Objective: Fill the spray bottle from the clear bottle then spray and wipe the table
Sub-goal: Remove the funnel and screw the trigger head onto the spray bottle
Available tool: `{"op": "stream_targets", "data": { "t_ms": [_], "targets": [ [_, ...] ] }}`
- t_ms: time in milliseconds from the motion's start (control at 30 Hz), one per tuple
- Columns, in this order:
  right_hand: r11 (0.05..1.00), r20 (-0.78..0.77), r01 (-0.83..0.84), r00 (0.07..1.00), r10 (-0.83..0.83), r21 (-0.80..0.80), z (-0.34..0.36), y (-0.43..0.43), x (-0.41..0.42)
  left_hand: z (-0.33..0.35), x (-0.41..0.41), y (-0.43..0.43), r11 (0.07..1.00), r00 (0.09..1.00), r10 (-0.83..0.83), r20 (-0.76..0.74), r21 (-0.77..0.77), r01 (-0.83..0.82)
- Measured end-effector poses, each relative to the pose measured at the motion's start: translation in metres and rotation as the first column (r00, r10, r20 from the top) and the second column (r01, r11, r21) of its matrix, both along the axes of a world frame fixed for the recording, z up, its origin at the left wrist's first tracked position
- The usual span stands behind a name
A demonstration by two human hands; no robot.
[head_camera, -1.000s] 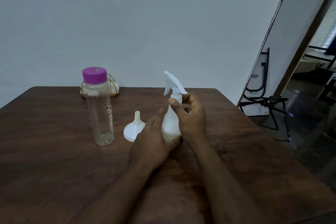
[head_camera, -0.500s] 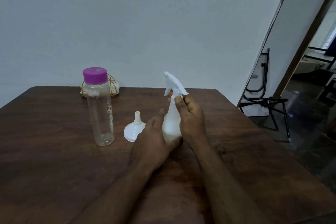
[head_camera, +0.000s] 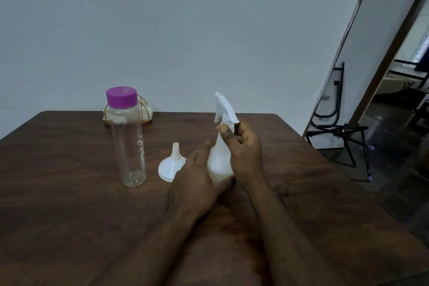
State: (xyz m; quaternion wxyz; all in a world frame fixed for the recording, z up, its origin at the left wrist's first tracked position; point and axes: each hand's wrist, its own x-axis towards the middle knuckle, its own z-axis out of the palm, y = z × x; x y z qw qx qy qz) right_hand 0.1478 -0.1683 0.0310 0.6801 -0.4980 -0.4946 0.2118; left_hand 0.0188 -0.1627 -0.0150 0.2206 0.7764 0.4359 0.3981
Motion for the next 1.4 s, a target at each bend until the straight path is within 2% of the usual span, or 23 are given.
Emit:
{"op": "stream_targets", "data": {
  "t_ms": [167,300,500,733,933,1000,1167,1300,1400],
  "targets": [
    [0.985,-0.113,-0.171,0.979,0.173,0.028,0.002,-0.002,0.006,0.003,-0.002,0.002,0.999,0.998,-0.038,0.046,-0.032,0.040],
    [0.960,-0.103,-0.276,0.955,0.279,0.046,0.004,-0.005,0.011,0.008,-0.008,0.005,0.978,0.979,-0.151,0.139,-0.125,0.169],
    [0.938,-0.066,-0.344,0.936,0.346,0.031,0.002,-0.004,0.013,0.011,-0.013,0.005,0.980,0.984,-0.167,0.061,-0.096,0.172],
    [0.979,-0.068,-0.202,0.977,0.200,-0.027,0.002,-0.002,0.009,0.006,-0.005,-0.001,0.997,0.997,-0.073,0.041,0.011,0.072],
    [0.995,0.157,0.093,0.983,-0.099,0.048,0.000,-0.001,-0.003,0.002,0.001,-0.006,0.999,0.998,-0.026,-0.051,0.025,0.027],
    [0.992,0.167,0.118,0.978,-0.124,0.044,0.001,-0.002,-0.006,0.001,0.002,-0.006,1.000,0.997,-0.021,-0.073,0.014,0.022],
    [0.999,0.018,-0.046,0.999,0.046,-0.004,0.003,-0.004,-0.003,0.002,-0.003,-0.001,0.997,0.996,-0.068,0.051,-0.036,0.070],
    [0.973,-0.114,-0.227,0.969,0.220,-0.047,0.008,-0.007,0.009,0.005,-0.006,0.006,0.987,0.988,-0.104,0.110,-0.115,0.117],
    [0.951,-0.086,-0.307,0.949,0.303,-0.031,0.010,-0.009,0.014,0.007,-0.007,0.006,0.979,0.981,-0.163,0.104,-0.103,0.174]
  ]
}}
